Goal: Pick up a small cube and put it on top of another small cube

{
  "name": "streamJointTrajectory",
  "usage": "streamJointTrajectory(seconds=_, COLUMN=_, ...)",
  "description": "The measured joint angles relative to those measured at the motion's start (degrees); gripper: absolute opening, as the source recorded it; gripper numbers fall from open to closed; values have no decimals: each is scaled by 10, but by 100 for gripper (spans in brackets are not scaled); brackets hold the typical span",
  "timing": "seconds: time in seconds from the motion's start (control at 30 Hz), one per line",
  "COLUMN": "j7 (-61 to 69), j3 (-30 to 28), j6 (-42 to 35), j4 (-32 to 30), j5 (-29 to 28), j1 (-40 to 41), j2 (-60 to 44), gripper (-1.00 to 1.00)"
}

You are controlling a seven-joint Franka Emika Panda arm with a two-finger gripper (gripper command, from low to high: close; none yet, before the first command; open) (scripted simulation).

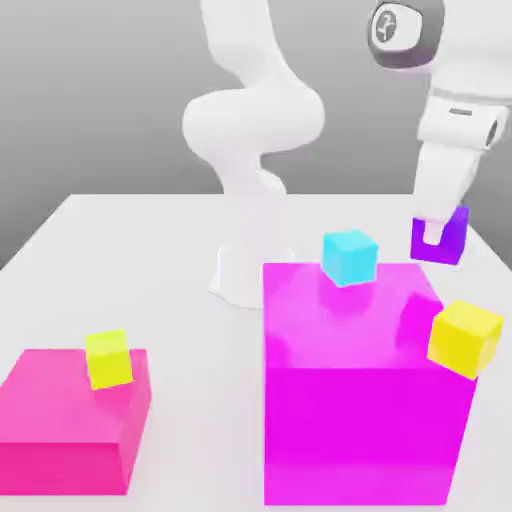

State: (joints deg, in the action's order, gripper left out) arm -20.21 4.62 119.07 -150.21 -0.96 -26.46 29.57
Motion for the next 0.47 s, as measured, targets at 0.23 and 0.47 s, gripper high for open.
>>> streamJointTrajectory(seconds=0.23, j7=-12, j3=-43, j6=-71, j4=-34, j5=11, j1=45, j2=119, gripper=-100)
streamJointTrajectory(seconds=0.47, j7=-9, j3=-43, j6=11, j4=-94, j5=15, j1=51, j2=98, gripper=100)
